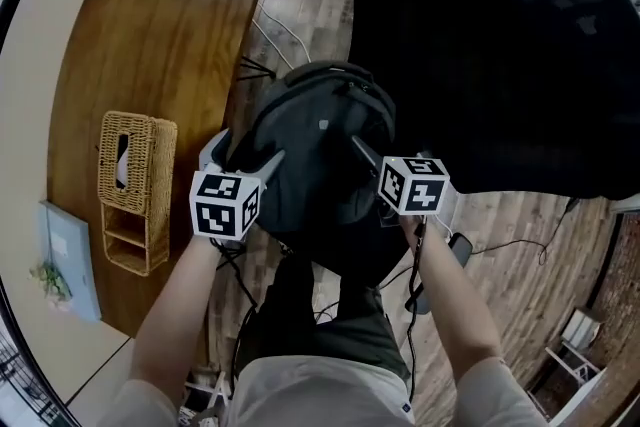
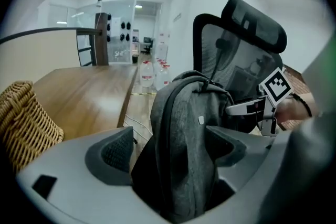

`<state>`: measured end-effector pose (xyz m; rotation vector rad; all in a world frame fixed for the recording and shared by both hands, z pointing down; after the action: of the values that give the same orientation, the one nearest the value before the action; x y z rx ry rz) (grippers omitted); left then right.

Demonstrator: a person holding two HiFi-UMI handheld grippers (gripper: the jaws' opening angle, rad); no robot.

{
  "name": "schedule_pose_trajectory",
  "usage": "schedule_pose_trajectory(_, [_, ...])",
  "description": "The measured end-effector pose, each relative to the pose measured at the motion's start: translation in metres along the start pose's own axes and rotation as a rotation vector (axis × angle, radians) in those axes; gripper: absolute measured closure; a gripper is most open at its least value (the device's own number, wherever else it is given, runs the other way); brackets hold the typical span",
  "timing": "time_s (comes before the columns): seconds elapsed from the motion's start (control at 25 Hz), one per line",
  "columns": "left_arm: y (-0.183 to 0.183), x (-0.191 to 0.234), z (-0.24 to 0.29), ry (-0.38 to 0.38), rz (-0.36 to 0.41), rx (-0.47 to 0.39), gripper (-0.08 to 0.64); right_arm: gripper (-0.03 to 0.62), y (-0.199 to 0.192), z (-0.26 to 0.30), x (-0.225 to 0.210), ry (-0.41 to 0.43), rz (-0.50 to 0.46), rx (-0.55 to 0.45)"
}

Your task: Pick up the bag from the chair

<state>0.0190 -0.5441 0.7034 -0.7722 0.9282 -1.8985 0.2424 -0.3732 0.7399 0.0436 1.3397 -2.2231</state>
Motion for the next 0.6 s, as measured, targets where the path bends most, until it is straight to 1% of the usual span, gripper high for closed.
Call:
schedule_pose_trajectory(0.08, [-0.010,0.000,0.009,0.000,0.014,0.028,0.153,0.115,-0.007,0.007,-0.001,0.006,0.006,0.004])
schedule_pose_trajectory(0.12, [-0.015,0.000,0.013,-0.004,0.017,0.047,0.187,0.128,-0.010,0.010,-0.002,0.005,0.004,0.006])
schedule_pose_trajectory(0.16, [-0.019,0.000,0.016,-0.005,0.016,0.062,0.254,0.148,-0.012,0.011,-0.003,-0.003,-0.002,0.007])
schedule_pose_trajectory(0.2, [-0.023,0.000,0.018,-0.003,0.009,0.069,0.316,0.174,-0.014,0.011,-0.004,-0.019,-0.013,0.008])
schedule_pose_trajectory(0.24, [-0.025,0.000,0.019,0.000,0.002,0.069,0.339,0.243,-0.015,0.011,-0.006,-0.039,-0.024,0.009])
schedule_pose_trajectory(0.28, [-0.026,0.000,0.020,0.002,0.002,0.064,0.353,0.334,-0.014,0.009,-0.008,-0.054,-0.027,0.011])
schedule_pose_trajectory(0.32, [-0.026,-0.001,0.019,0.002,0.008,0.059,0.375,0.346,-0.013,0.008,-0.010,-0.060,-0.019,0.013])
schedule_pose_trajectory(0.44, [-0.023,-0.008,0.013,-0.013,0.009,0.052,0.439,0.420,-0.011,-0.001,-0.010,-0.058,0.019,0.020])
schedule_pose_trajectory(0.6, [-0.019,-0.018,-0.003,-0.029,-0.030,0.052,0.454,0.484,-0.007,-0.022,-0.003,-0.043,0.023,0.016])
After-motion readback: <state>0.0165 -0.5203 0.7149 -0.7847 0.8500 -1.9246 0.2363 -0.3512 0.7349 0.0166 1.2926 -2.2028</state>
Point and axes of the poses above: the fingertips, and each gripper's own axes: z forward along the fingers, x to its left, y out of its top, the point moved 8 cm from there along -z, backward along the fingers, and after that the axes turned 13 degrees about -x, right-handed, at the moved point
